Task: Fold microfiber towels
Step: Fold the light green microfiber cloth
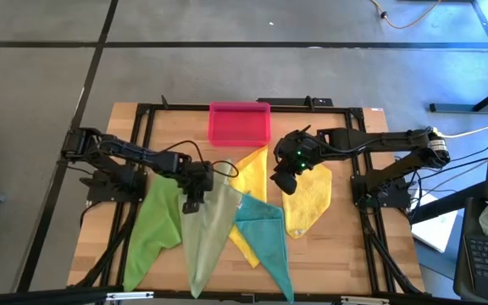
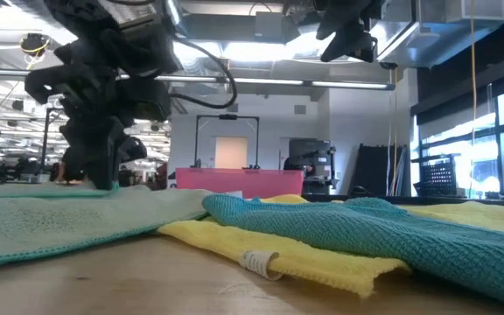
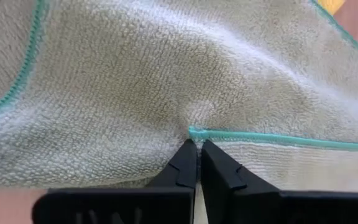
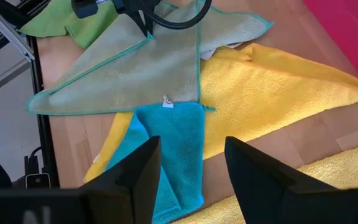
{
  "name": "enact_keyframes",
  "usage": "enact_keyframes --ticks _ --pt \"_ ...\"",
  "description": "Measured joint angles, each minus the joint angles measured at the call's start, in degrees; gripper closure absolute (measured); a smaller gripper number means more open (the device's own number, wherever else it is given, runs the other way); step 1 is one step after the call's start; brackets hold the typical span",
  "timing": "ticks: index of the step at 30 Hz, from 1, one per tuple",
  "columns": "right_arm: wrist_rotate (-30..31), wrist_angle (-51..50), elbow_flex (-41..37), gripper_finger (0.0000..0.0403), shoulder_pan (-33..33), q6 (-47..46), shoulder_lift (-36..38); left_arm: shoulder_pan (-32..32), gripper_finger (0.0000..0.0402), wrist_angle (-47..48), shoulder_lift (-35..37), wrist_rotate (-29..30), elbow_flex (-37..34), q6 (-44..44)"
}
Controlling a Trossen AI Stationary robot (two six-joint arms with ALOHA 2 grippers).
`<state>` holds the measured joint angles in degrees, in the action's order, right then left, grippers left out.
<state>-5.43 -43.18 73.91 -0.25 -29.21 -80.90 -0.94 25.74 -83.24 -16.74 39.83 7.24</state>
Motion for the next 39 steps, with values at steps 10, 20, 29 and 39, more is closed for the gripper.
enact_keyframes --ticks 10,20,29,39 --pt "1.8 0.0 0.0 0.0221 0.0 -0.3 0.0 0.3 0.0400 7.2 0.0 0.1 3.1 -0.3" --pt "4.3 4.9 -4.5 0.0221 2.2 -4.8 0.0 0.2 0.0399 10.0 0.0 -0.4 7.5 -0.3" --pt "2.7 17.6 -13.3 0.0221 5.8 -12.9 0.0 0.2 0.0393 13.9 0.0 -1.8 9.3 -0.3" --pt "2.8 18.5 -14.2 0.0221 6.9 -14.1 -0.1 0.2 0.0364 14.6 0.0 -1.6 9.3 -3.1"
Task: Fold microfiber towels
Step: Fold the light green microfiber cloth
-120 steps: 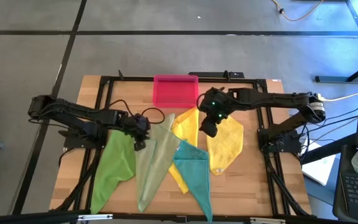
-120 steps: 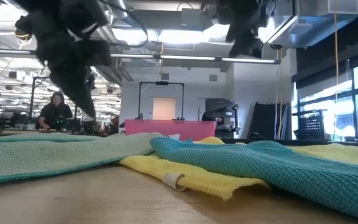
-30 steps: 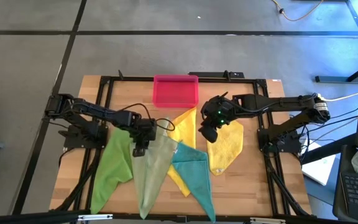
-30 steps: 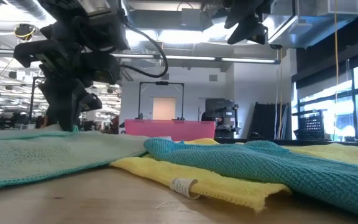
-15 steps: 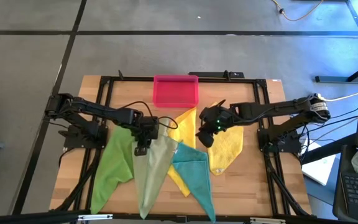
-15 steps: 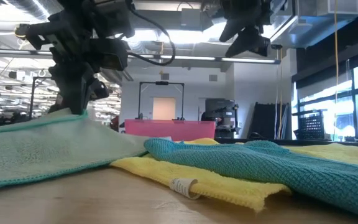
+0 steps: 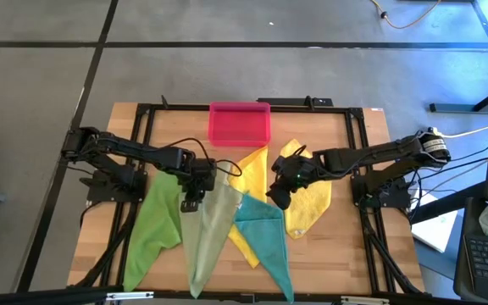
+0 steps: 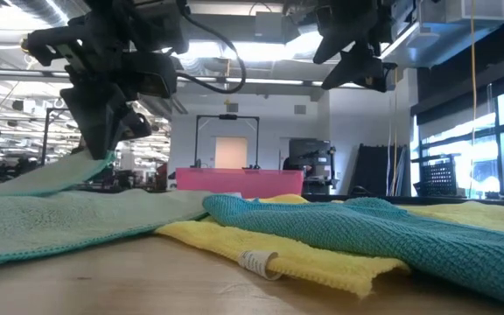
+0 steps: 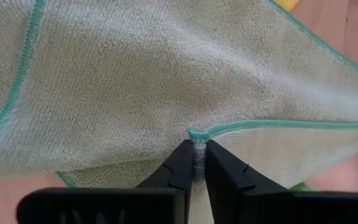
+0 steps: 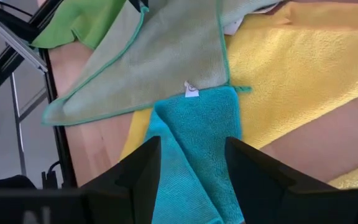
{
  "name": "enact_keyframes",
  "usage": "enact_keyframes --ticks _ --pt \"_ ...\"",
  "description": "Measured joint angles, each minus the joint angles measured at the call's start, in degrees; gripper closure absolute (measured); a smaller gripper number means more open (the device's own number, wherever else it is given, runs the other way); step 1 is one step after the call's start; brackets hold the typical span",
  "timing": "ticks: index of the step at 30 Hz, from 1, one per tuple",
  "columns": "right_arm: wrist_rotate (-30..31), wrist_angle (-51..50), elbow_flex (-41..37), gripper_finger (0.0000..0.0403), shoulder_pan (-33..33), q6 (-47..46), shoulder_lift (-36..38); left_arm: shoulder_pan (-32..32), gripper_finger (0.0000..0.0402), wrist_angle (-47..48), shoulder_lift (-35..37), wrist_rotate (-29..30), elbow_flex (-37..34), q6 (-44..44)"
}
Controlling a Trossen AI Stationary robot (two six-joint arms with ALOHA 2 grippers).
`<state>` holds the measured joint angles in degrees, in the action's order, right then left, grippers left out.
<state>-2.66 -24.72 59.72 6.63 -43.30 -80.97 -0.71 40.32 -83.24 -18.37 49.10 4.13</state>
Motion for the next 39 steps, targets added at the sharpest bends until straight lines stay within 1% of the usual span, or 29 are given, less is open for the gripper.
enact_keyframes --ticks 4,9,12,17,22,27,31,35,39 --pt "0.0 0.1 0.0 0.0221 0.0 -0.1 0.0 0.0 0.0362 0.0 0.0 0.3 0.0 -0.2" --pt "0.0 0.1 0.0 0.0221 0.0 -0.1 0.0 0.0 0.0395 2.3 0.1 0.3 0.0 0.2" --pt "0.0 0.1 0.0 0.0221 0.0 -0.1 0.0 0.0 0.0397 5.7 1.4 0.6 0.1 0.9" --pt "1.2 0.0 0.0 0.0221 0.0 1.4 -0.2 0.0 0.0400 8.8 7.7 0.9 0.2 4.0" --pt "1.2 0.1 0.0 0.0221 0.0 1.5 -0.5 1.3 0.0401 11.3 16.2 1.9 0.2 11.6" --pt "1.2 0.5 0.0 0.0221 0.0 1.6 -0.5 3.8 0.0401 11.1 24.8 6.3 0.2 21.0" --pt "1.2 1.8 0.0 0.0221 0.0 1.6 -0.5 4.3 0.0401 10.0 29.8 12.8 2.2 27.8" --pt "1.0 5.6 0.0 0.0221 0.0 1.5 -0.5 3.4 0.0401 9.6 31.3 18.0 6.8 30.1" --pt "-1.8 13.0 0.0 0.0221 -0.2 1.6 -0.5 2.0 0.0401 9.6 30.5 21.3 12.4 29.8"
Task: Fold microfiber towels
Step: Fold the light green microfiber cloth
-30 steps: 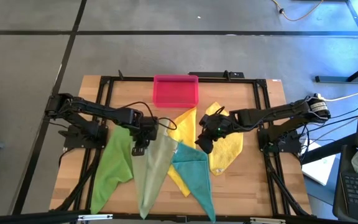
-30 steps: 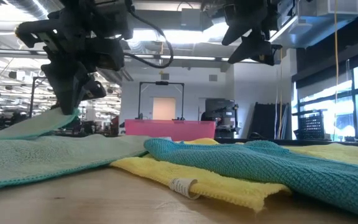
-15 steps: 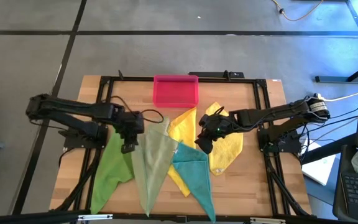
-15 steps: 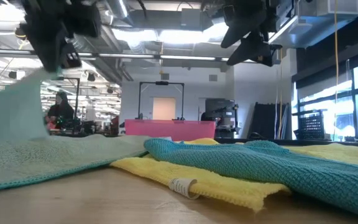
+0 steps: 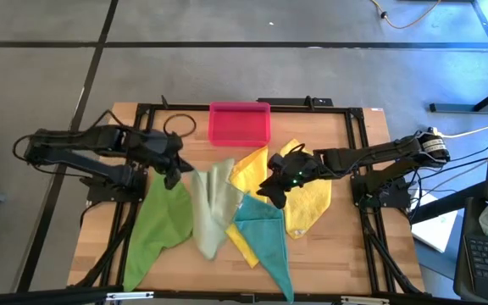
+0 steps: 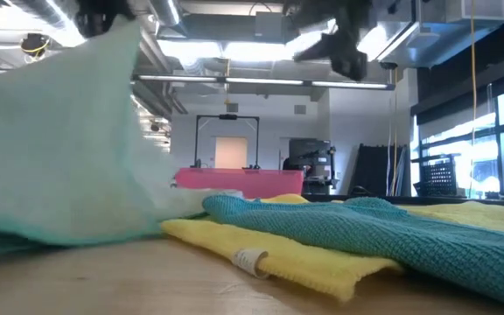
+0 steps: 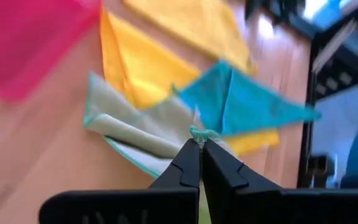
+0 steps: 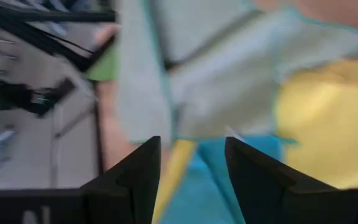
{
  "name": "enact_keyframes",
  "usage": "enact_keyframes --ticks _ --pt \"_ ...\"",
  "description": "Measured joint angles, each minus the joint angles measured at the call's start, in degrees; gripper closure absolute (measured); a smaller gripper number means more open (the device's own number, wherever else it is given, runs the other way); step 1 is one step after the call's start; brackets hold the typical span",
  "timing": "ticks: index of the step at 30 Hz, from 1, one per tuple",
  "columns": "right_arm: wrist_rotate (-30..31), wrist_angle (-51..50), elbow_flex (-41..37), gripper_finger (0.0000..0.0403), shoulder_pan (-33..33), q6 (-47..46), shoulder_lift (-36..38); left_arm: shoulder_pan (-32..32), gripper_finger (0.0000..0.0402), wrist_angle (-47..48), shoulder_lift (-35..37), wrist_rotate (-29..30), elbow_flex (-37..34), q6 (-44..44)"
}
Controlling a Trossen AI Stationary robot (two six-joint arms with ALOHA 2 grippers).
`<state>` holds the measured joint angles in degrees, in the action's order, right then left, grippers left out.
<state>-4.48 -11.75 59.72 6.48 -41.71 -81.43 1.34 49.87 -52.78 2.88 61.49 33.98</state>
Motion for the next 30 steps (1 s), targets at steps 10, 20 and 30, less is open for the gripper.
enact_keyframes --ticks 10,20,30 --pt "-1.6 2.6 7.3 0.0221 -0.7 5.9 0.1 -2.7 0.0401 4.2 -5.1 6.5 10.0 -4.5" --pt "3.7 4.6 9.7 0.0195 -3.5 12.6 -0.2 -5.8 0.0401 4.7 -13.3 7.0 24.5 -12.1" --pt "3.5 30.5 9.7 0.0138 -8.8 15.3 -2.6 -5.8 0.0401 5.1 -19.2 -1.4 35.6 -16.6"
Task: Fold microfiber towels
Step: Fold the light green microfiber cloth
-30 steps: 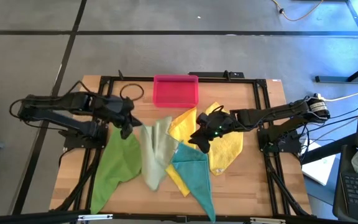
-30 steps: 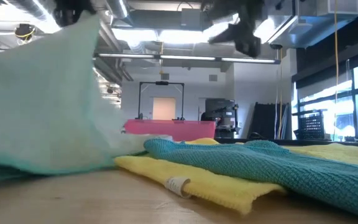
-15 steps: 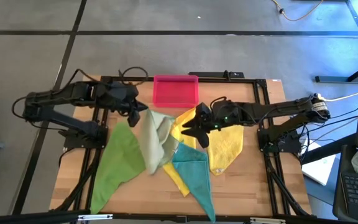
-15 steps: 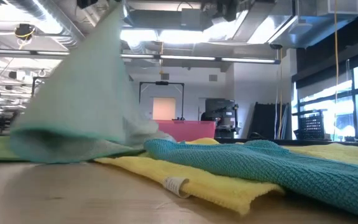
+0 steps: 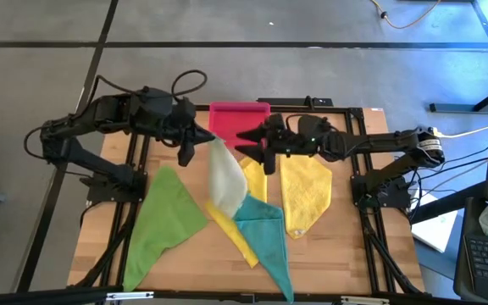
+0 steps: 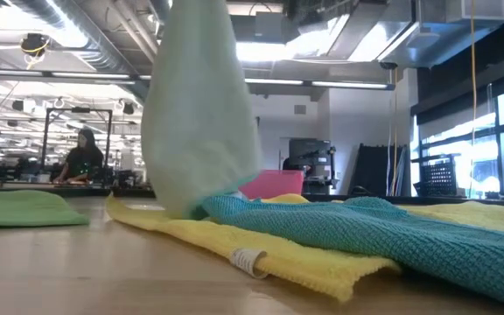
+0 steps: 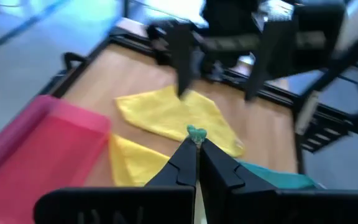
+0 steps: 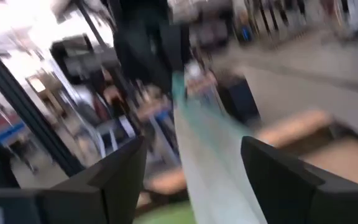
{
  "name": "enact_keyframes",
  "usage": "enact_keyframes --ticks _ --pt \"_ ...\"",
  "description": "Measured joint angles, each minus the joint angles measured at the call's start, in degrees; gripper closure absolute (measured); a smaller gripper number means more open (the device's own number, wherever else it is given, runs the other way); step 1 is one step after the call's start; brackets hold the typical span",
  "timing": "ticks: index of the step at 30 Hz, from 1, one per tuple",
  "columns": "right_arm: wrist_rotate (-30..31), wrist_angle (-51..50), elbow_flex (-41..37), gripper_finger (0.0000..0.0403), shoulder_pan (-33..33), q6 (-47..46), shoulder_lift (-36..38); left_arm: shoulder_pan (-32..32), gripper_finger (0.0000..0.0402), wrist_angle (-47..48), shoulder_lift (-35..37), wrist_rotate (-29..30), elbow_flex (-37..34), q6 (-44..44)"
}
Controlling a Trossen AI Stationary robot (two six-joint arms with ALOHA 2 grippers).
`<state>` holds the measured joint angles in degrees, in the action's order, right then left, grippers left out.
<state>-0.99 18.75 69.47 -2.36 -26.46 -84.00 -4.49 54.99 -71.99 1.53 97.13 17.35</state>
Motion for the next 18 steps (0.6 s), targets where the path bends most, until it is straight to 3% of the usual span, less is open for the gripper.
enact_keyframes --ticks 7,11,18 --pt "-1.0 1.6 1.4 0.0142 -0.7 4.9 -1.2 -1.0 0.0401 -0.2 -3.2 -7.1 3.9 -0.2" --pt "-4.1 0.0 4.2 0.0142 -0.6 6.8 -2.5 -1.9 0.0401 -0.2 -4.0 -7.8 4.9 -0.9" --pt "-9.7 -4.8 11.1 0.0143 -0.5 9.1 -6.0 -3.9 0.0401 -1.8 -3.9 -15.8 5.1 0.3"
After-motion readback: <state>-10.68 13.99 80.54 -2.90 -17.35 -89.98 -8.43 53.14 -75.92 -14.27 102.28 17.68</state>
